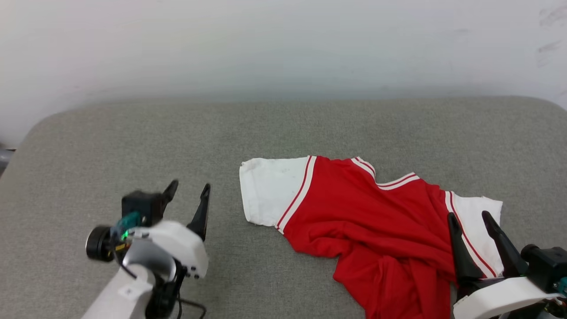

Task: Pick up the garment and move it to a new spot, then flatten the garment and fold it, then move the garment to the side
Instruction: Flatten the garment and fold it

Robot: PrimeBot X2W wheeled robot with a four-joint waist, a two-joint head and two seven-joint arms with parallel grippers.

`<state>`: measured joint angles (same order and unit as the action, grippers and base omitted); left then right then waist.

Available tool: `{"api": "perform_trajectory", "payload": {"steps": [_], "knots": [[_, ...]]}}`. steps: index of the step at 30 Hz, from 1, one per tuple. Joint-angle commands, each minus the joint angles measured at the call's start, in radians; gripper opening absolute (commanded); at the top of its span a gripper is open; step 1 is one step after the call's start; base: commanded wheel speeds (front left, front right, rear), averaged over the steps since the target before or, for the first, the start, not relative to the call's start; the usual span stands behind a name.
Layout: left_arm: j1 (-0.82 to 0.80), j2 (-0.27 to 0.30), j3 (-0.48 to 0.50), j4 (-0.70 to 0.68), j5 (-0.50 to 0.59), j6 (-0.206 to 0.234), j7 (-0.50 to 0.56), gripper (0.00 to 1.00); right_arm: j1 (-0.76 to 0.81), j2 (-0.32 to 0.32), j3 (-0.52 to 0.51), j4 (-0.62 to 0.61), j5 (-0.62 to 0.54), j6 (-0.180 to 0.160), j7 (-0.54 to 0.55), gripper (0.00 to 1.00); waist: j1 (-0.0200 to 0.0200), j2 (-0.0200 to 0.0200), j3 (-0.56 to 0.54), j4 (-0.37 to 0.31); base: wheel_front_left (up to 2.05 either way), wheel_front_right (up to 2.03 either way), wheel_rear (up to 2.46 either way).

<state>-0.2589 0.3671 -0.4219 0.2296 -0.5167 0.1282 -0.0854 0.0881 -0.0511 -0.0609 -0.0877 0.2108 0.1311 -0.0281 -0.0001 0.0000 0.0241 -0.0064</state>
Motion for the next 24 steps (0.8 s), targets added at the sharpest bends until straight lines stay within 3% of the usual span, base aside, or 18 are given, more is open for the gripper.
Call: {"api": "perform_trajectory", "payload": {"steps": [1, 11, 16, 17, 24], "knots": [[-0.062, 0.004, -0.009, 0.008, -0.013, -0.027, 0.042, 1.0, 0.003, 0.001, 0.003, -0.011, 0.007, -0.001, 0.004, 1.0, 0.0001, 0.0, 0.03, -0.015, 0.0, 0.0, 0.0], [-0.412, 0.047, -0.057, 0.128, -0.079, -0.203, 0.34, 1.0, -0.085, 0.001, 0.038, -0.008, 0.03, -0.001, -0.015, 1.0, 0.0001, 0.0, 0.187, -0.084, 0.0, 0.0, 0.0], [-0.518, 0.073, -0.091, 0.185, -0.1, -0.236, 0.466, 1.0, -0.111, 0.001, 0.045, 0.012, 0.041, -0.001, -0.038, 1.0, 0.0001, 0.0, 0.238, -0.119, 0.0, 0.0, 0.0], [-0.58, 0.091, -0.117, 0.226, -0.128, -0.251, 0.561, 1.0, -0.13, 0.001, 0.054, 0.031, 0.051, -0.001, -0.055, 1.0, 0.0001, 0.0, 0.267, -0.143, 0.0, 0.0, 0.0], [-0.677, 0.139, -0.183, 0.322, -0.192, -0.258, 0.724, 1.0, -0.159, 0.001, 0.084, 0.076, 0.083, -0.001, -0.09, 1.0, 0.0001, 0.0, 0.324, -0.19, 0.0, 0.0, 0.0]]}}
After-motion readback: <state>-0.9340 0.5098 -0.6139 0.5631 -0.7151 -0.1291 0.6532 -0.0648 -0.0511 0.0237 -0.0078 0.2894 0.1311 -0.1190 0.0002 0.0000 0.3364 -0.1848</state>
